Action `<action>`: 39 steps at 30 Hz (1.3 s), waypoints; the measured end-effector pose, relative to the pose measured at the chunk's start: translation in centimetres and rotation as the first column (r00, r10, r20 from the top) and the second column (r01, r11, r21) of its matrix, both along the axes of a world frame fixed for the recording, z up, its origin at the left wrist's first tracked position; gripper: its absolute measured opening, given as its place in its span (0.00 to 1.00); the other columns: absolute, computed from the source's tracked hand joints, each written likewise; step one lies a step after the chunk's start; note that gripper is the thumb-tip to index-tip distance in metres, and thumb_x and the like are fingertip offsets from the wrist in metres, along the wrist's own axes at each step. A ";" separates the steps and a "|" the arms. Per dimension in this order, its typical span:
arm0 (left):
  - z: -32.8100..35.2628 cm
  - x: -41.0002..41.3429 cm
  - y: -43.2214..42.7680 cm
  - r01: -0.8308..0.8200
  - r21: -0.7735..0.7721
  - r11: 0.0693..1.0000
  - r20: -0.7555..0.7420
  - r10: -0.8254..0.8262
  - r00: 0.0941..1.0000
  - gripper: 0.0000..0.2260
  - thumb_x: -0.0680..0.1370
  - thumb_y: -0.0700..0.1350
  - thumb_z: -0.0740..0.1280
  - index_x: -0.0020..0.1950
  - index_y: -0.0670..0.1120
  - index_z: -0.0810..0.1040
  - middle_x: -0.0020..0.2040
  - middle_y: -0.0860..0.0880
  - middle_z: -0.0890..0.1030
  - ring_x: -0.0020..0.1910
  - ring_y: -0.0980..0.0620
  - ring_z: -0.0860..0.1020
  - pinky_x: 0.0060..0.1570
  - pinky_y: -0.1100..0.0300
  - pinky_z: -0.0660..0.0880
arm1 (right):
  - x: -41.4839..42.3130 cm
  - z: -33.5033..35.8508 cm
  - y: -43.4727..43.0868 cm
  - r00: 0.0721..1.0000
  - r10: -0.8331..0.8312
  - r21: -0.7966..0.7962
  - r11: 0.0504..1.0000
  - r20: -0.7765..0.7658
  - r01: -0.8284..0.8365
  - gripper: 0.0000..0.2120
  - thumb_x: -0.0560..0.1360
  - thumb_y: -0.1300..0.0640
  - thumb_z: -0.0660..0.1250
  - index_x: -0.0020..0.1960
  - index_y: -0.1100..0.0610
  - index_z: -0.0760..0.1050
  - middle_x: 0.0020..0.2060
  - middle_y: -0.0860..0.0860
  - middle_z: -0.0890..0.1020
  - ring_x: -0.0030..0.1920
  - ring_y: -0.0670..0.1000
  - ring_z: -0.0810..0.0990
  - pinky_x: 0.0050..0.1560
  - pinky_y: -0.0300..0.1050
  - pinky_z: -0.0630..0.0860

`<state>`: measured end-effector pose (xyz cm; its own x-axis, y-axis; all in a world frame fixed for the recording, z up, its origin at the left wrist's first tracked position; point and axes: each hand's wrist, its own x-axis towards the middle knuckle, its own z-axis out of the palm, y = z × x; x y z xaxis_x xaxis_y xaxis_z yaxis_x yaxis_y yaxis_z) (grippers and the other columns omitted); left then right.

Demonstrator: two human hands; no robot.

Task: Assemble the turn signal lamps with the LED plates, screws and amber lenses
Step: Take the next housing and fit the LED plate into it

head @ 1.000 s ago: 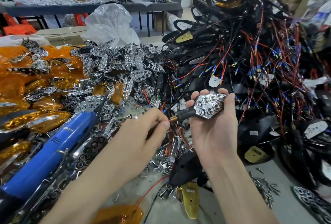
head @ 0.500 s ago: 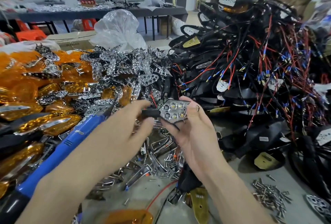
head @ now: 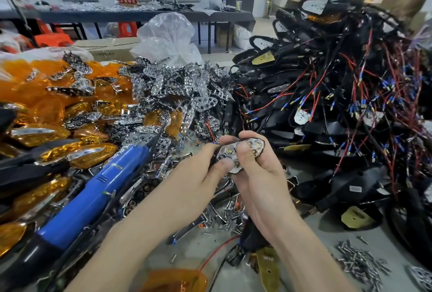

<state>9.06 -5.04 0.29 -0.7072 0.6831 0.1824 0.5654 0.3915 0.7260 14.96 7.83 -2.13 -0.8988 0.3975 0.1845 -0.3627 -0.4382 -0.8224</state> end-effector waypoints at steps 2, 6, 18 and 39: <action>0.0 0.0 -0.1 -0.011 -0.014 1.000 0.007 0.011 1.000 0.11 0.83 0.57 0.58 0.66 0.62 0.69 0.37 0.52 0.81 0.35 0.59 0.77 0.35 0.62 0.70 | 0.0 0.0 -0.1 1.000 -0.003 0.021 1.000 -0.013 0.004 0.05 0.77 0.55 0.66 0.49 0.47 0.81 0.54 0.56 0.85 0.52 0.52 0.84 0.52 0.46 0.82; 0.0 0.0 0.2 -0.072 0.017 0.997 -0.002 0.072 0.997 0.07 0.83 0.53 0.62 0.52 0.67 0.69 0.33 0.61 0.78 0.31 0.63 0.74 0.31 0.69 0.66 | -0.1 -0.2 -0.4 0.999 -0.036 0.088 0.995 -0.019 0.038 0.11 0.78 0.56 0.65 0.45 0.43 0.82 0.50 0.52 0.87 0.51 0.50 0.84 0.50 0.43 0.81; 0.1 -0.3 -0.1 -0.127 -0.039 0.991 0.097 0.130 0.987 0.10 0.83 0.56 0.59 0.47 0.54 0.73 0.35 0.55 0.78 0.29 0.63 0.73 0.32 0.59 0.67 | 0.0 0.2 0.2 0.998 0.034 0.035 0.999 0.051 -0.035 0.12 0.77 0.49 0.64 0.54 0.55 0.79 0.52 0.56 0.86 0.47 0.52 0.84 0.42 0.46 0.82; -0.1 -0.6 -0.3 0.005 -0.136 0.991 0.009 -0.004 1.000 0.15 0.80 0.63 0.61 0.62 0.57 0.71 0.43 0.61 0.78 0.41 0.71 0.75 0.37 0.71 0.68 | 0.0 -0.6 -0.6 0.978 -0.137 0.235 0.967 0.158 0.098 0.19 0.87 0.52 0.56 0.46 0.42 0.82 0.53 0.50 0.86 0.42 0.46 0.82 0.44 0.49 0.80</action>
